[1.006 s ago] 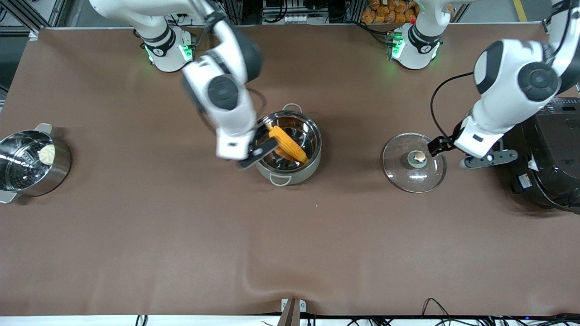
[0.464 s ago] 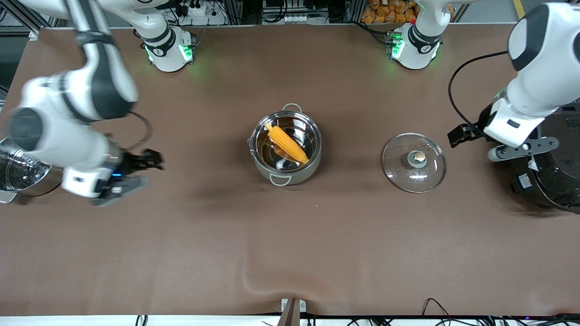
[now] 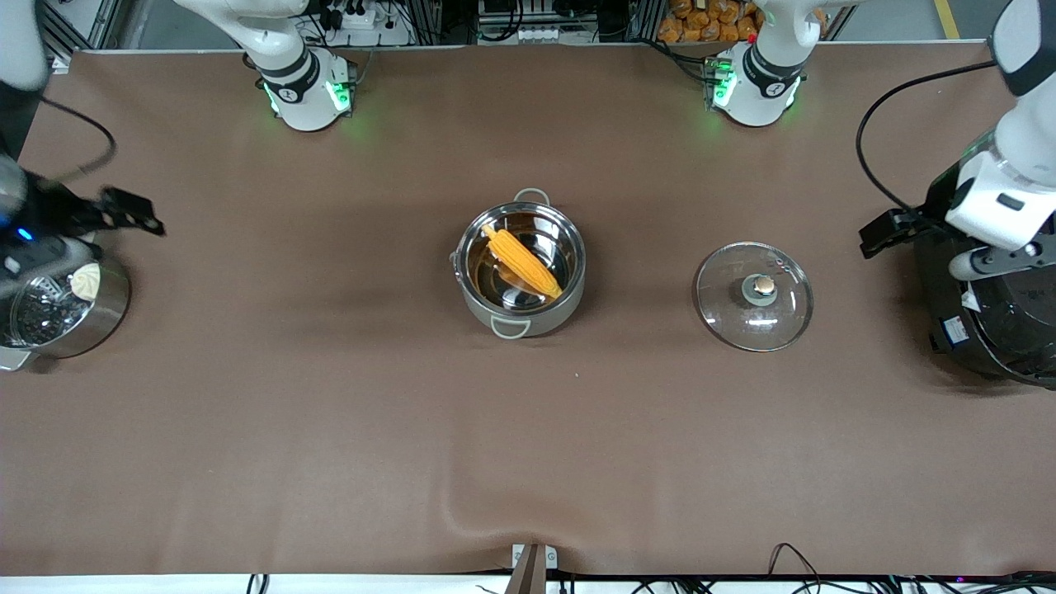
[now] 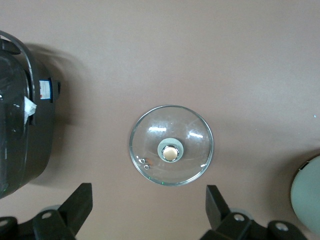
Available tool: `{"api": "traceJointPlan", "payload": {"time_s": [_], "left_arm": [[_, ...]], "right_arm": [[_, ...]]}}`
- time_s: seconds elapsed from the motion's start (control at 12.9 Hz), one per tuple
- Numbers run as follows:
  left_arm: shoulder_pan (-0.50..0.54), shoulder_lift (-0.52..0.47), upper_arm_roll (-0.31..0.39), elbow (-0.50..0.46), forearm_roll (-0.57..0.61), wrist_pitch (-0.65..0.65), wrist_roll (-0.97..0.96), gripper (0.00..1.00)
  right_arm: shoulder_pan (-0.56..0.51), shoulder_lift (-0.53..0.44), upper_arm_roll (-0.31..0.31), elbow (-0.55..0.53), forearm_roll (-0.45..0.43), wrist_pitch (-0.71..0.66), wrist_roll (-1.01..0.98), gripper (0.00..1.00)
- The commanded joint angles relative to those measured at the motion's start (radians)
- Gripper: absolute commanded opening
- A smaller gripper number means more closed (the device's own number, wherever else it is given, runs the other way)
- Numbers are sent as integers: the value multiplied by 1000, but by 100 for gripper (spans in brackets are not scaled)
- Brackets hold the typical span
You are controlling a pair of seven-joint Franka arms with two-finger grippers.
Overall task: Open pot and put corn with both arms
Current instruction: 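Release the corn and lid, withdrawing both grippers upward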
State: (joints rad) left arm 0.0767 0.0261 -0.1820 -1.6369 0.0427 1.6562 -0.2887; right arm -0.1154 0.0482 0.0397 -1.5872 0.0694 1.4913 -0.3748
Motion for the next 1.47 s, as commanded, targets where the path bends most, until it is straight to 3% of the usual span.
{"api": "traceJointPlan", "payload": {"time_s": [0.0, 0.31, 0.62, 1.39], "left_arm": [[15, -2, -4, 61, -9, -61, 28, 100], [17, -3, 6, 63, -7, -62, 26, 100], [17, -5, 9, 91, -7, -81, 23, 100], [52, -48, 0, 97, -8, -84, 28, 100]], "right_arm": [[-12, -56, -13, -53, 9, -25, 65, 100], [25, -79, 2, -51, -16, -51, 155, 100], [22, -88, -3, -43, -94, -51, 157, 100], [25, -102, -3, -36, -79, -8, 151, 100]]}}
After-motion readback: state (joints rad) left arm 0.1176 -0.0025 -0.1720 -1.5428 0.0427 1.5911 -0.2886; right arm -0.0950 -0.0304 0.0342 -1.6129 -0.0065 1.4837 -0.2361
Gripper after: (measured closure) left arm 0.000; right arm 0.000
